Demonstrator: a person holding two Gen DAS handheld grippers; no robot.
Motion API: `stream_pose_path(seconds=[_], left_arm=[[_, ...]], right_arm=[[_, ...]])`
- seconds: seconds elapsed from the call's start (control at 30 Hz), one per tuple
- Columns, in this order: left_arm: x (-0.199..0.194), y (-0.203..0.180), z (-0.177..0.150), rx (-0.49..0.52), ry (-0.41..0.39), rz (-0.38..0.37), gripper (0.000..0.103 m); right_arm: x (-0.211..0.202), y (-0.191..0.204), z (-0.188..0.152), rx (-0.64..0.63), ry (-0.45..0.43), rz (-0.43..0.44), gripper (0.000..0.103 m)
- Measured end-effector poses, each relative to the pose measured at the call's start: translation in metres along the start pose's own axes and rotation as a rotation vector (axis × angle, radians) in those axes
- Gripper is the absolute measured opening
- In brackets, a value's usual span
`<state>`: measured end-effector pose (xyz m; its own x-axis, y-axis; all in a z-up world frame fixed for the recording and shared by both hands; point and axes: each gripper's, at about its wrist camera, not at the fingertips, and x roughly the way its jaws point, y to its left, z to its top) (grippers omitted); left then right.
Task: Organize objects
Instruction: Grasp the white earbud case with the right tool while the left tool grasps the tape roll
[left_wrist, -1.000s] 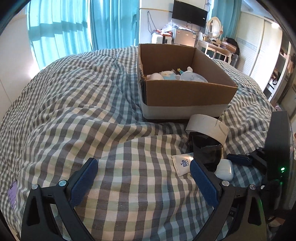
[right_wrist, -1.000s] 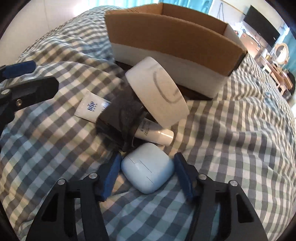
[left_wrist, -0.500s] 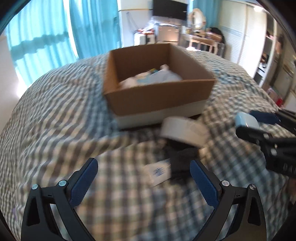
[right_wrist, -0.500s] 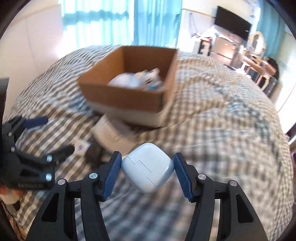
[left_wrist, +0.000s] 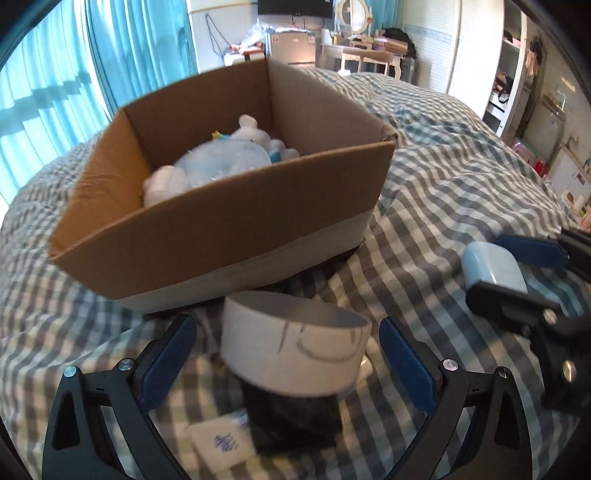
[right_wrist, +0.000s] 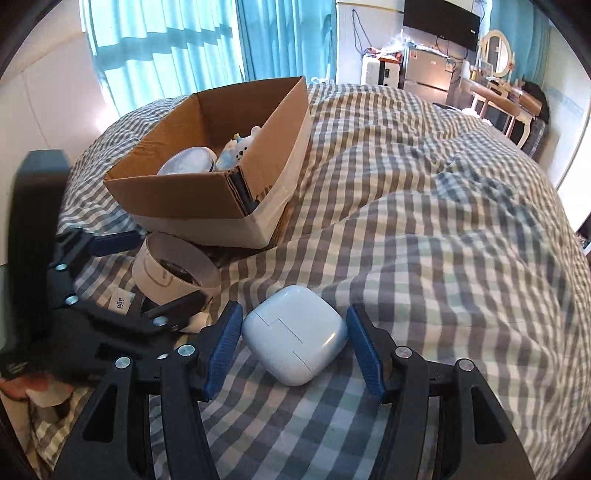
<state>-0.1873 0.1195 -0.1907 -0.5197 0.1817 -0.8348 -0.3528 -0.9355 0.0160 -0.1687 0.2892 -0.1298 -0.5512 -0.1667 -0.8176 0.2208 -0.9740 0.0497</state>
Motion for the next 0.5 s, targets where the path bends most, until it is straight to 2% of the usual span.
stream_pose_path(seconds=[0.1, 0.13, 0.17, 0.37, 0.5], left_arm=[[0.009, 0.0, -0.001, -0.001, 0.02, -0.015, 0.095], [0.011, 0.0, -0.002, 0.0, 0.029, -0.02, 0.086], [0.013, 0.0, -0.002, 0.002, 0.039, -0.023, 0.083], [0.004, 0.007, -0.003, -0.027, 0.01, -0.036, 0.083], [-0.018, 0.011, -0.002, -0.053, -0.041, -0.056, 0.083]], right_arm=[[0.003, 0.001, 0.0, -0.001, 0.006, 0.006, 0.058], [0.004, 0.001, -0.002, -0.003, 0.009, 0.005, 0.058], [0.005, 0.001, -0.002, -0.007, 0.011, 0.003, 0.058], [0.004, 0.006, -0.003, -0.02, 0.011, -0.018, 0.058], [0.001, 0.005, -0.002, -0.024, -0.001, -0.03, 0.058]])
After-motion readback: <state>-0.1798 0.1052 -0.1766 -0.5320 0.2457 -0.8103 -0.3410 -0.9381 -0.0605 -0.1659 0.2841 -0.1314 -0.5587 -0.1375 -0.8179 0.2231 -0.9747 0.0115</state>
